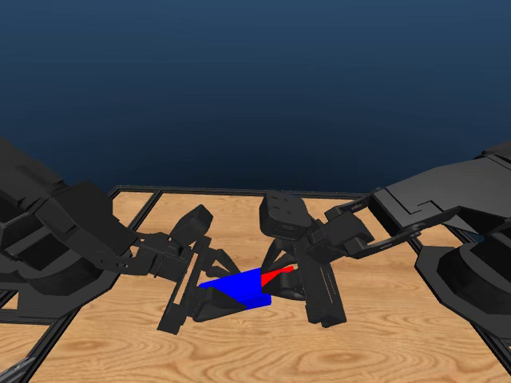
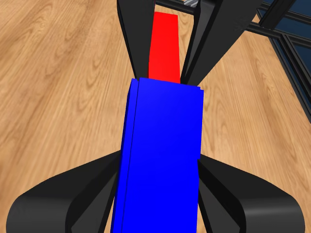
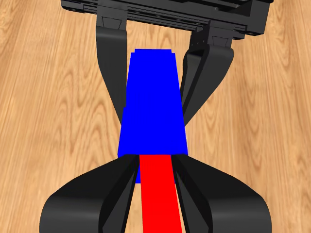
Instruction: Insert peg into socket
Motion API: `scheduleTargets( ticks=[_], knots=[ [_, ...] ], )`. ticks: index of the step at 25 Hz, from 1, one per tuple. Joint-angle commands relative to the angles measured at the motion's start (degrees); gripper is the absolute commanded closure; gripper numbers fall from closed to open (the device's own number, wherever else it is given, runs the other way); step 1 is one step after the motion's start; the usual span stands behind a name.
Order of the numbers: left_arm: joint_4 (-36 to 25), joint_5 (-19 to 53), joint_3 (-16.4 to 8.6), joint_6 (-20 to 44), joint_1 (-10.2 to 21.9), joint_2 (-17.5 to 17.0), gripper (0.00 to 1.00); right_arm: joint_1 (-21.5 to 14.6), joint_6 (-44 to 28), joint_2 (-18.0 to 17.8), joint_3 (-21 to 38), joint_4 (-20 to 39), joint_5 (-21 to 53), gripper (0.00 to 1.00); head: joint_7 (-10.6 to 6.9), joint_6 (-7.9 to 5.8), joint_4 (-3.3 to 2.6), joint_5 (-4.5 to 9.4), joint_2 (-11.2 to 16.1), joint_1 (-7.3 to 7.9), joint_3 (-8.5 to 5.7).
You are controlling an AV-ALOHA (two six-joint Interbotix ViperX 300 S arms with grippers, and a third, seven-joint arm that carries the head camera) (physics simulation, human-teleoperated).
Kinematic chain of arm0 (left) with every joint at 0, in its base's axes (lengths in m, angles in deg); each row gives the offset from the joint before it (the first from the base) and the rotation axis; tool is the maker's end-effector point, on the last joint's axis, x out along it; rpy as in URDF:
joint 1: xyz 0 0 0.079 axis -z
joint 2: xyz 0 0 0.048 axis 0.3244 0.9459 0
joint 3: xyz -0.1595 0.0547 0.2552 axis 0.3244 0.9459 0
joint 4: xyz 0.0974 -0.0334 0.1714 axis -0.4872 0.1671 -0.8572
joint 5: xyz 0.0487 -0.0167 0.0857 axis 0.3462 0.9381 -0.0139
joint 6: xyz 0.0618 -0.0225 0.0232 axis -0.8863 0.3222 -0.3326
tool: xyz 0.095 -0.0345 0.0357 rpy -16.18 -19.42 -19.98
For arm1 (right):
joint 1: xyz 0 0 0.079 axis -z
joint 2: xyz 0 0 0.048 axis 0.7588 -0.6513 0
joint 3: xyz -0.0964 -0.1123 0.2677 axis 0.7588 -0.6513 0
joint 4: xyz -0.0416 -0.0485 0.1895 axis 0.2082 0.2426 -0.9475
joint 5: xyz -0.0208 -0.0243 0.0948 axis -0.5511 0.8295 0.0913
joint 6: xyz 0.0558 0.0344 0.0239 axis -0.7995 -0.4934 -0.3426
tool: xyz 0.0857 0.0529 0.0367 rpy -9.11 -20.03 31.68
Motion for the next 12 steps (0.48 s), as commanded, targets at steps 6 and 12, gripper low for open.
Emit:
scheduleTargets(
  ticks=[6,12],
  knots=[
    [-1.4,0.3,-0.5,3.6,-1.0,-0.5,1.0,1.4,-4.6,5.9,-4.7,-1.4,0.4,0.0,-0.38,-0.33,0.16,-0.67,-0.3,0.95,-0.77],
    [-1.9,1.0,-0.3,5.5,-1.0,-0.9,1.0,1.5,-11.1,12.3,-12.1,0.7,1.7,0.0,-0.06,-0.27,0.12,-0.55,-0.4,0.69,-0.76]
  ],
)
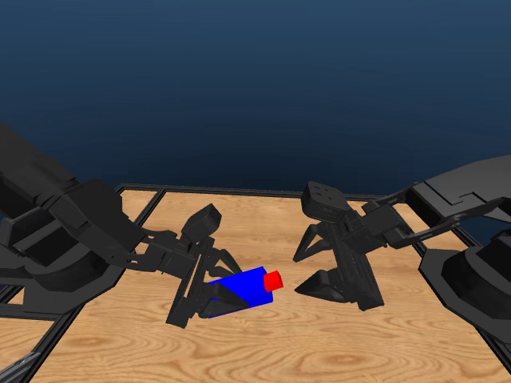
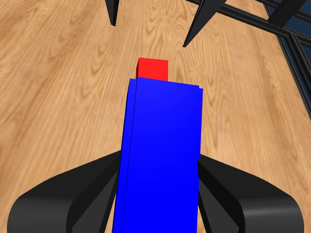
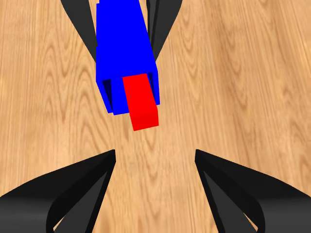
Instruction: Insert peg into socket
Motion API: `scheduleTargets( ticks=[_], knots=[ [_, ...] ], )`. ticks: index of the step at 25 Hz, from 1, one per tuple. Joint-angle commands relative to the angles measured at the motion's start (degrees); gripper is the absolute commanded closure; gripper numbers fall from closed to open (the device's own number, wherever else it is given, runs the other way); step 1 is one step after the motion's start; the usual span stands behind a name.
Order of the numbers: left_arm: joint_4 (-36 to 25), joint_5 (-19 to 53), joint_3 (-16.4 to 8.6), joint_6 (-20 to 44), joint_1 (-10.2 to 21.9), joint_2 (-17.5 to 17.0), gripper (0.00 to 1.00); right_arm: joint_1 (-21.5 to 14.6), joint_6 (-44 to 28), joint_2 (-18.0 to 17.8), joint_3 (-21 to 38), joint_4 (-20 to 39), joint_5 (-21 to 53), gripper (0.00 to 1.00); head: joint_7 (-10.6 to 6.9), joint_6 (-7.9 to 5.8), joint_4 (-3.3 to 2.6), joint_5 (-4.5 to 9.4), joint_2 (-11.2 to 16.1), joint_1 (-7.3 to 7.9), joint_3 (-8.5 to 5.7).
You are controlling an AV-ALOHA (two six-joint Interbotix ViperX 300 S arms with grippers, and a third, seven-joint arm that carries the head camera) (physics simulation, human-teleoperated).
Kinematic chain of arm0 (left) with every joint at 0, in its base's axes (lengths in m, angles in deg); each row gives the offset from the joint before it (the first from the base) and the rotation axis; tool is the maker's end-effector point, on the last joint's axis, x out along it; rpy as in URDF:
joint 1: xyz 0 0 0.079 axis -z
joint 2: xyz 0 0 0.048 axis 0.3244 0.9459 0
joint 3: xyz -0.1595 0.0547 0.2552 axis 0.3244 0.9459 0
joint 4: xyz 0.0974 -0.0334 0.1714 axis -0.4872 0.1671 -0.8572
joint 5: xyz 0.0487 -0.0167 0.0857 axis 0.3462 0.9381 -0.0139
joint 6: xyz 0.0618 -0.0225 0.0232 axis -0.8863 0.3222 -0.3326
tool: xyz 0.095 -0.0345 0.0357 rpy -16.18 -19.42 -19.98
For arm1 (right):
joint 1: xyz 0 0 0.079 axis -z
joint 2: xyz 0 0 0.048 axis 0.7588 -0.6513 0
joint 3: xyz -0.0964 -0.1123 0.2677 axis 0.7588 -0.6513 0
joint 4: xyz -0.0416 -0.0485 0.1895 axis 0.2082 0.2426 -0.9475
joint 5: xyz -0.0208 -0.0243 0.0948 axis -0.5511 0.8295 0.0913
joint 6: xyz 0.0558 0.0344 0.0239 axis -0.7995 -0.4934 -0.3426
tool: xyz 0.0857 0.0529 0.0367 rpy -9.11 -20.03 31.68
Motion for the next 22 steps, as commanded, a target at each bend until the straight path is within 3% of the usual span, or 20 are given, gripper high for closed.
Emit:
scheduleTargets(
  ticks=[1,3,4,5,6,13,18,21,22],
  knots=[
    [-0.8,-0.6,-0.6,1.4,0.3,-1.5,1.0,0.1,-4.0,4.5,-2.7,1.2,-0.3,0.0,0.24,0.12,-0.02,-0.52,-0.4,-0.26,-0.74],
    [-1.8,0.2,-0.5,2.1,1.0,-1.3,1.0,-0.2,-5.2,4.5,-4.6,1.3,-2.0,0.0,0.56,0.24,-0.06,-0.41,-0.4,-0.59,-0.74],
    [-1.8,1.4,-0.6,2.6,-0.1,-0.9,1.0,0.0,-5.3,4.1,-4.6,0.6,-3.0,0.0,0.73,0.36,-0.08,-0.41,-0.4,-0.81,-0.74],
    [-2.2,0.8,-0.6,3.2,-0.1,-0.9,1.0,0.3,-5.7,3.3,-5.2,0.4,-6.1,0.82,0.89,0.46,-0.12,-0.44,-0.4,-1.05,-0.76],
    [-2.1,1.3,-1.2,3.4,-0.8,-1.4,1.0,0.3,-5.2,2.3,-5.2,-0.2,-7.3,1.0,1.0,0.5,-0.14,-0.45,-0.3,-1.18,-0.77],
    [-5.7,6.5,-2.4,6.7,-1.5,-0.2,1.0,-0.9,-1.0,-7.7,0.8,-3.0,-17.9,1.0,2.32,1.2,-0.26,-0.39,0.3,-2.5,-0.99],
    [-9.4,11.2,-4.5,9.5,-2.3,0.4,1.0,-0.1,2.5,-12.0,4.6,-5.1,-22.0,1.0,3.09,1.63,-0.32,-0.4,0.8,-3.25,-1.18],
    [-11.6,13.2,-4.7,11.3,-3.0,-1.7,1.0,0.3,3.8,-13.3,5.5,-6.1,-23.0,1.0,3.28,1.83,-0.33,-0.44,1.0,-3.52,-1.35],
    [-12.0,14.1,-5.0,12.0,-2.7,-0.5,1.0,0.3,4.2,-13.3,5.3,-6.4,-23.1,1.0,3.36,1.87,-0.33,-0.39,1.1,-3.54,-1.41]
  ],
)
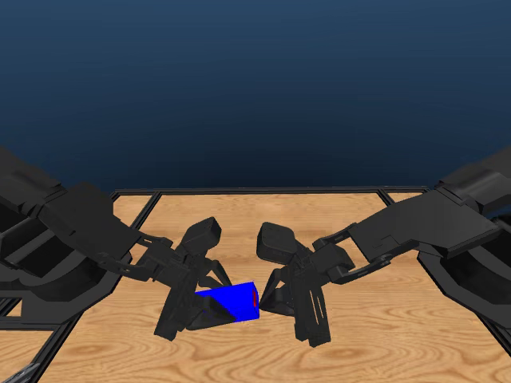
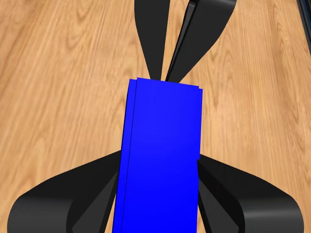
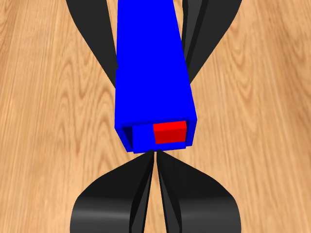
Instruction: Insert peg into socket
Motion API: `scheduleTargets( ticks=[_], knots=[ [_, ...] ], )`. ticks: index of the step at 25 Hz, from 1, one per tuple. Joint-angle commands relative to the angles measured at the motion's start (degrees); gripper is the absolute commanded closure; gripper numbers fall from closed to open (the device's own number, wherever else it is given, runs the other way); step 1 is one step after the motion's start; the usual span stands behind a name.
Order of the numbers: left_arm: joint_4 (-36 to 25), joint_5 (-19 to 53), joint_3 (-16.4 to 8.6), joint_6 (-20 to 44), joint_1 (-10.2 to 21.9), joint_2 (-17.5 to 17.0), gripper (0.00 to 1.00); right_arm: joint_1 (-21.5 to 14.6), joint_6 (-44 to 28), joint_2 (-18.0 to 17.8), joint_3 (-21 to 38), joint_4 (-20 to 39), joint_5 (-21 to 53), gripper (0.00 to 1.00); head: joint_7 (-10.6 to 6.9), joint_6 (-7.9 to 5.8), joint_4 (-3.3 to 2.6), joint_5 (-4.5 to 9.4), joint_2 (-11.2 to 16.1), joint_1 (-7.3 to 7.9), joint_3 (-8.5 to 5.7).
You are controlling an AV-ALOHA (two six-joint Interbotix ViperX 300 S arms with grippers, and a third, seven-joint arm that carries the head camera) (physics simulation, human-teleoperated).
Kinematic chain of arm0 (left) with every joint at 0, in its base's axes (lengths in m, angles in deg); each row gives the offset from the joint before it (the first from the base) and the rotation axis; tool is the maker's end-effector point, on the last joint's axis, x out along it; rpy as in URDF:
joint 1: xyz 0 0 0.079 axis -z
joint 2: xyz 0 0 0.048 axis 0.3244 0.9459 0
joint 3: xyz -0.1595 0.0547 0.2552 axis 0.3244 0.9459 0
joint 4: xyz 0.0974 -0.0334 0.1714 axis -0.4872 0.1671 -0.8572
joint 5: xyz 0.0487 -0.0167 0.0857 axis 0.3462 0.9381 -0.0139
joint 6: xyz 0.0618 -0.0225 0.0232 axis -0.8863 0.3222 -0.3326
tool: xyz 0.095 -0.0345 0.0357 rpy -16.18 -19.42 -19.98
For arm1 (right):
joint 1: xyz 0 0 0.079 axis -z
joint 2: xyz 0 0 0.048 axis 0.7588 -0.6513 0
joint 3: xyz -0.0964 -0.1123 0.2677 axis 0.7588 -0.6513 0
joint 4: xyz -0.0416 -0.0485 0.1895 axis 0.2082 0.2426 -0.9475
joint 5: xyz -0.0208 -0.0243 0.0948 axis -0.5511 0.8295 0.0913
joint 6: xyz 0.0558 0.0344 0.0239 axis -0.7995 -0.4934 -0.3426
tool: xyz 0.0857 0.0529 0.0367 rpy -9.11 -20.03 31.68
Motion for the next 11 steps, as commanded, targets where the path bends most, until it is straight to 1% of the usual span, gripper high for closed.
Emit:
scheduleTargets(
  ticks=[1,2,3,4,7,9,10,11],
  knots=[
    [-0.7,0.1,-2.5,1.2,-1.8,-1.4,1.0,1.8,1.4,0.9,2.5,-0.8,-6.0,1.0,0.38,0.22,0.04,-0.61,0.3,-0.28,-1.24],
    [-0.9,0.6,-2.6,1.5,-1.9,-1.6,1.0,1.8,1.9,1.0,1.7,-1.5,-6.4,1.0,0.39,0.22,0.06,-0.68,0.3,-0.19,-1.28],
    [-2.9,2.0,-3.2,3.3,-1.7,-2.4,1.0,2.0,1.8,1.1,0.6,-1.6,-5.7,1.0,0.39,0.22,0.09,-0.69,0.3,-0.06,-1.31],
    [-3.4,3.0,-3.2,3.8,-1.7,-2.3,1.0,2.2,1.6,1.6,-0.8,-2.0,-5.4,1.0,0.35,0.28,0.16,-0.7,0.3,0.15,-1.32],
    [-4.9,3.2,-2.5,5.6,-1.7,-3.3,1.0,2.6,0.3,4.3,-6.1,-3.6,-8.3,1.0,0.3,0.29,0.31,-0.74,0.1,0.76,-1.32],
    [-5.0,2.0,-1.9,6.2,-1.7,-3.5,1.0,2.7,-0.6,6.8,-10.0,-5.9,-13.7,1.0,0.02,0.17,0.36,-0.86,-0.2,1.13,-1.3],
    [-4.9,0.7,-1.9,6.4,-1.6,-3.7,1.0,2.2,-0.7,7.8,-11.8,-7.1,-19.4,1.0,-0.21,0.06,0.37,-0.91,-0.3,1.29,-1.29],
    [-4.3,-0.9,-1.6,6.3,-1.4,-3.6,1.0,1.8,-0.2,8.1,-13.0,-7.9,-22.7,1.0,-0.33,0.0,0.37,-0.95,-0.4,1.36,-1.28]
  ],
)
